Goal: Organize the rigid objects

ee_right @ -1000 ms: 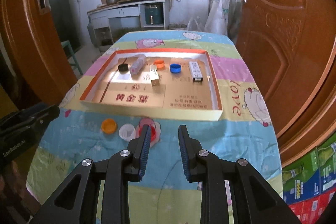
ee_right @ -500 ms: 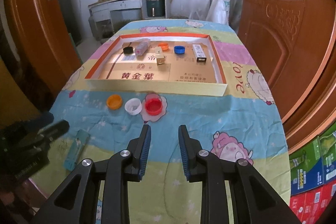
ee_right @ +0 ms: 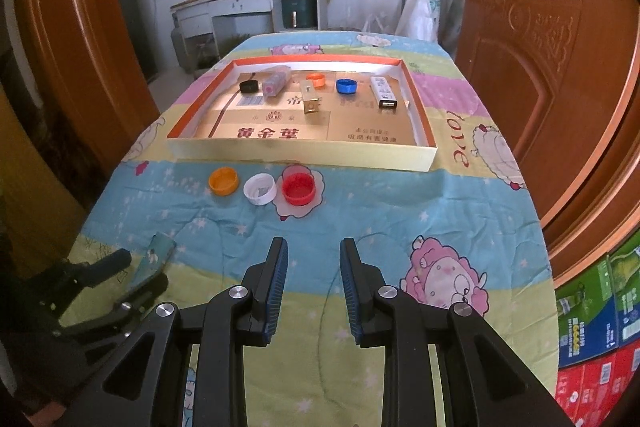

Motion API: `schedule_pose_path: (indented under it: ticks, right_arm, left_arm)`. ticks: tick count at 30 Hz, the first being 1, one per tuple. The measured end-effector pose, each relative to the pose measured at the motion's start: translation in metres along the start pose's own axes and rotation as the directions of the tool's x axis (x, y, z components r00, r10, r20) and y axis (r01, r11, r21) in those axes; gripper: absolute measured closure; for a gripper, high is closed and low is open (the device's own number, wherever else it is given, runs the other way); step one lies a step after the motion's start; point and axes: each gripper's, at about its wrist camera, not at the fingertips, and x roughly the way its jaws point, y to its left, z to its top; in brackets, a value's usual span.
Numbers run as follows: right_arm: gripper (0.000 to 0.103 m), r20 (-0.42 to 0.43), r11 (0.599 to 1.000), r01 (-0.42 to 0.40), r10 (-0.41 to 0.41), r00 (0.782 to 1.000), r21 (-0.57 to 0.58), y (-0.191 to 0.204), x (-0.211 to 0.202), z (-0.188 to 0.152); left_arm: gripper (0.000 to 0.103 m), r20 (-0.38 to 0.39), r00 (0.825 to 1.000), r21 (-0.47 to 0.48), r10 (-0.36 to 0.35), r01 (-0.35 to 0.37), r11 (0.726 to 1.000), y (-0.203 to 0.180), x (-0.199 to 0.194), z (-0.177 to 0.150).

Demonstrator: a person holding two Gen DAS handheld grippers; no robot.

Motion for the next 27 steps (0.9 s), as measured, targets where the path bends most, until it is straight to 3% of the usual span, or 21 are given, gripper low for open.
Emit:
schedule_pose_path:
  ticks: [5,7,9,10,27]
  right_arm:
    - [0.076,-0.013,1.0,-0.003,0.003,1.0,0.006,-0.002,0.008,0.0]
    - [0.076,-0.019,1.0,-0.016,0.016,1.0,0.01,-0.002,0.013,0.0]
    - [0.076,-0.02,0.999,-0.03,0.03,0.999,0.014,-0.003,0.019,0.0]
    - [0.076,-0.021,0.999,-0.036,0.036,0.999,0.015,-0.004,0.023,0.001]
    - [0.076,-0.083,0.997,-0.018,0.012,0.996,-0.074,0.014,0.097,0.024]
  left_arm:
    - [0.055,0.008,0.999,0.015,0.033,-0.033,0.999,0.0,0.005,-0.005]
    - [0.064,0.014,0.999,0.028,0.053,-0.053,0.998,0.0,0.006,-0.006]
    - [0.079,0.02,0.999,0.026,0.043,-0.044,0.999,0.0,0.006,-0.005]
    - [0.081,0.022,0.999,0.02,0.043,-0.043,0.999,0.001,0.006,-0.004]
    - [0.081,0.049,0.999,0.003,0.013,-0.013,1.0,0.011,0.006,0.016]
